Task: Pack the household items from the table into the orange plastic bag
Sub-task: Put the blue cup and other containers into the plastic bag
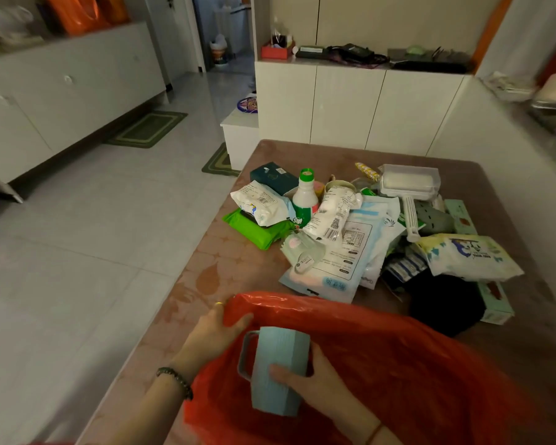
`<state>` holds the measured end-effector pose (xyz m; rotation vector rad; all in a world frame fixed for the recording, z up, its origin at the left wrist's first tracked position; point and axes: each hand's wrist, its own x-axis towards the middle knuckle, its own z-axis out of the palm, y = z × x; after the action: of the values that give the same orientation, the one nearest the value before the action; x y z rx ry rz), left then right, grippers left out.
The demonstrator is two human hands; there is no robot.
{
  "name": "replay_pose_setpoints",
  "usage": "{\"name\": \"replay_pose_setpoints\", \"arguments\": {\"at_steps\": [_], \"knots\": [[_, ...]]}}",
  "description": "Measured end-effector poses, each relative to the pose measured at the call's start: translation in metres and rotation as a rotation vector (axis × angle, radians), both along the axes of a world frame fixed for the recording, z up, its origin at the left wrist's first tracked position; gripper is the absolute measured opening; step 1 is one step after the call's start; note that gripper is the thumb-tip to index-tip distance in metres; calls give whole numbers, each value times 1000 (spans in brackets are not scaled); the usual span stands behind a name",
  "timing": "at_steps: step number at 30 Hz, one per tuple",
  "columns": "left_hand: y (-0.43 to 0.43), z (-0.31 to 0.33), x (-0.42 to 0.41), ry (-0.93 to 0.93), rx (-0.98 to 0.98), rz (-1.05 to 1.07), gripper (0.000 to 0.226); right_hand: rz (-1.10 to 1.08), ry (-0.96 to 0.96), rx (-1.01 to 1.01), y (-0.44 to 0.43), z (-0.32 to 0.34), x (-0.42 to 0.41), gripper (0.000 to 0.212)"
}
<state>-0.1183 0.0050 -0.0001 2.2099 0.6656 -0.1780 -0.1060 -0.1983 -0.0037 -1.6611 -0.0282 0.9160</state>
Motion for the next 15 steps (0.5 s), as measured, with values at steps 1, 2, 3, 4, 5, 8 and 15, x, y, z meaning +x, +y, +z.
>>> {"name": "replay_pose_setpoints", "arguments": {"at_steps": [1,2,3,4,5,8,15], "knots": [[2,-5,1,28,-1,-3,60,-15,-21,-19,6,-5,2,86],[3,-9,2,24,3,1,56,-25,-48,-35,12,-8,5,86],[4,-11,4,1,8,16,51,-32,-79,-51,18,-9,8,86],[4,-12,6,-25,14,35,47,-41,-111,-69,23,-9,11,84],[4,-11,8,-45,22,53,44,-57,-141,-88,28,-9,15,80],[5,-5,15,-87,33,68,42,-88,-230,-137,37,-6,21,67],[1,24,44,-332,71,-43,41,-5,-611,-207,22,33,77,22]]}}
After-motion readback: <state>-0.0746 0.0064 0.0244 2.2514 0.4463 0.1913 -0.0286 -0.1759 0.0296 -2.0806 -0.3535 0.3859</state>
